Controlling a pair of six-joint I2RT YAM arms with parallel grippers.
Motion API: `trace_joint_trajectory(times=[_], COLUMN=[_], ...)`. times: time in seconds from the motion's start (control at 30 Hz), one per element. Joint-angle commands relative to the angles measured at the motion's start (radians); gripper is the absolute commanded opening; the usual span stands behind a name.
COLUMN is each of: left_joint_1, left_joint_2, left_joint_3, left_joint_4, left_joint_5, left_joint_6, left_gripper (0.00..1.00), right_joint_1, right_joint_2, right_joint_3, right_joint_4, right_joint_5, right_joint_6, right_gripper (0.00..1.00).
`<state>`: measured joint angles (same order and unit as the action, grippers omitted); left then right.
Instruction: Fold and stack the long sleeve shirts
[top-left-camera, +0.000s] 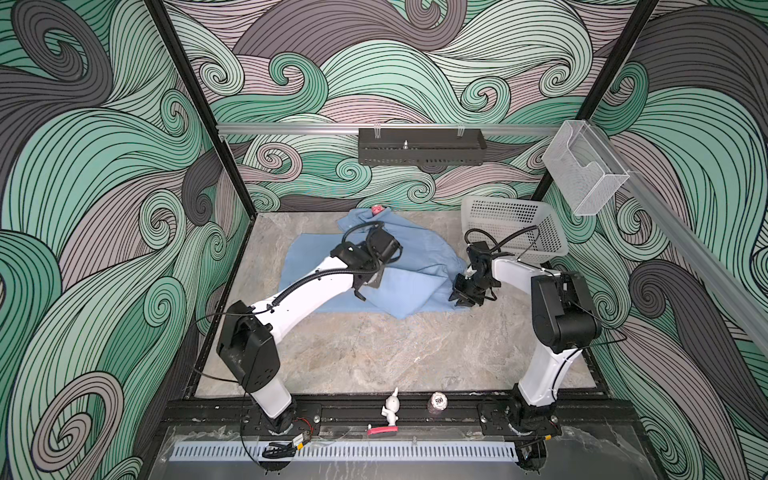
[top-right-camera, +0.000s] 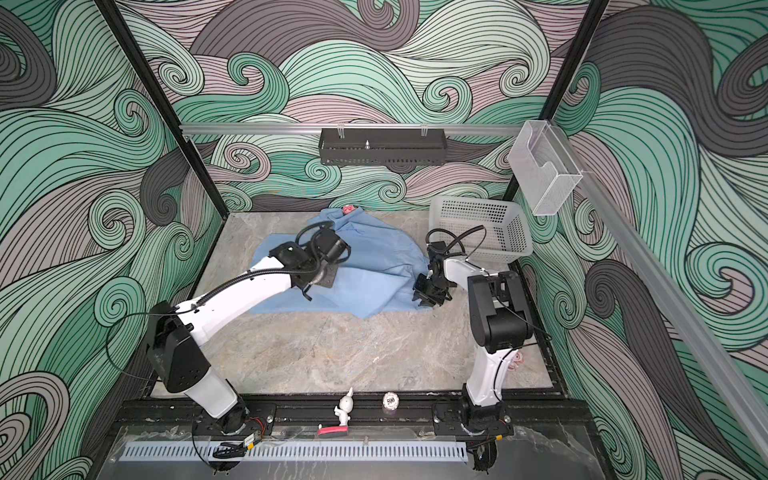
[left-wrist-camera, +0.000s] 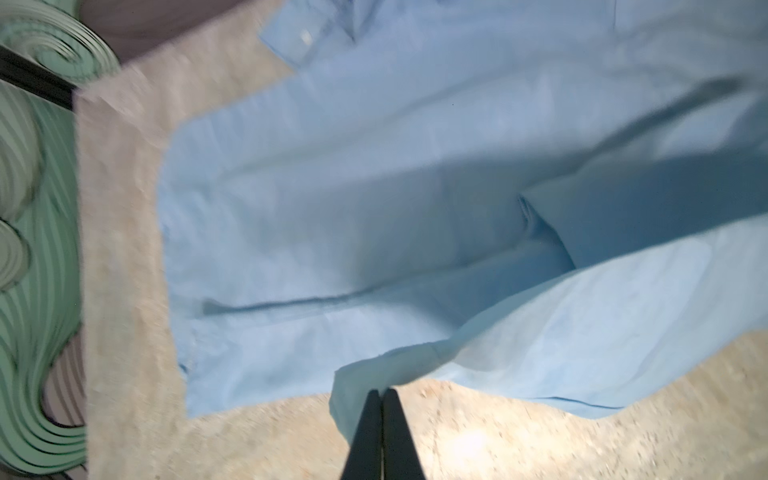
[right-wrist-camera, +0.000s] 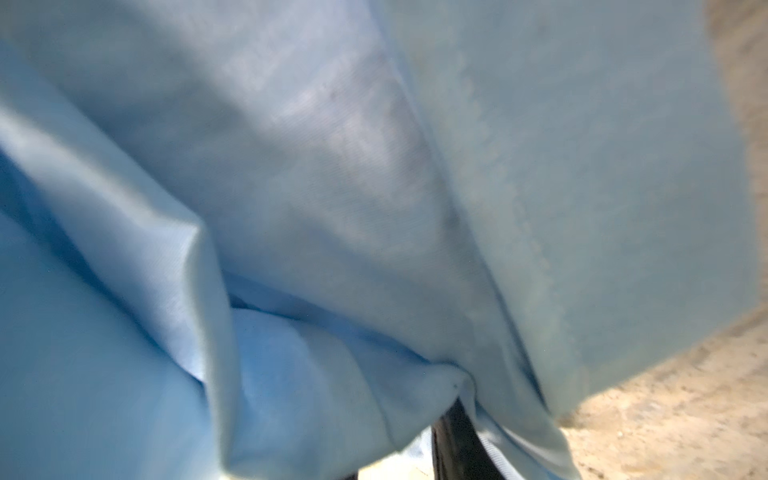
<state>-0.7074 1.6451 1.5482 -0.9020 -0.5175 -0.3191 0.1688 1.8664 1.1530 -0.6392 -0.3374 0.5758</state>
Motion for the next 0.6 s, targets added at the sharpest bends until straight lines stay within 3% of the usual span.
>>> trace_joint_trajectory(times=[0.0, 0.13, 0.3, 0.43, 0.57], left_joint_1=[0.022, 0.053, 0.092, 0.131, 0.165], left_joint_2=[0.006, 0.034, 0.105, 0.111, 0.123], left_joint_3=[0.079, 0.140, 0.304, 0.377, 0.433], left_joint_4=[0.057, 0.247, 0.355, 0.446, 0.452], left_joint_5=[-0.159, -0.210, -0.286, -0.276, -0.245], left_joint_6=[0.190, 0.342, 0.493, 0.583, 0.598], left_gripper=[0.00, 0.00, 0.00, 0.00, 0.00], right_joint_1=[-0.006, -0.008, -0.007, -0.022, -0.044], right_joint_2=[-0.013, -0.012, -0.009, -0.002, -0.001], right_joint_3=[-0.014, -0.015, -0.009, -0.013, -0.025], right_joint_4=[-0.022, -0.020, -0.027, -0.029, -0.021], right_joint_5=[0.016, 0.008, 0.021, 0.039, 0.058], right_joint_6=[-0.016, -0.017, -0.024, -0.015, 0.006], right_gripper=[0.30, 0.30, 0.30, 0.31, 0.35])
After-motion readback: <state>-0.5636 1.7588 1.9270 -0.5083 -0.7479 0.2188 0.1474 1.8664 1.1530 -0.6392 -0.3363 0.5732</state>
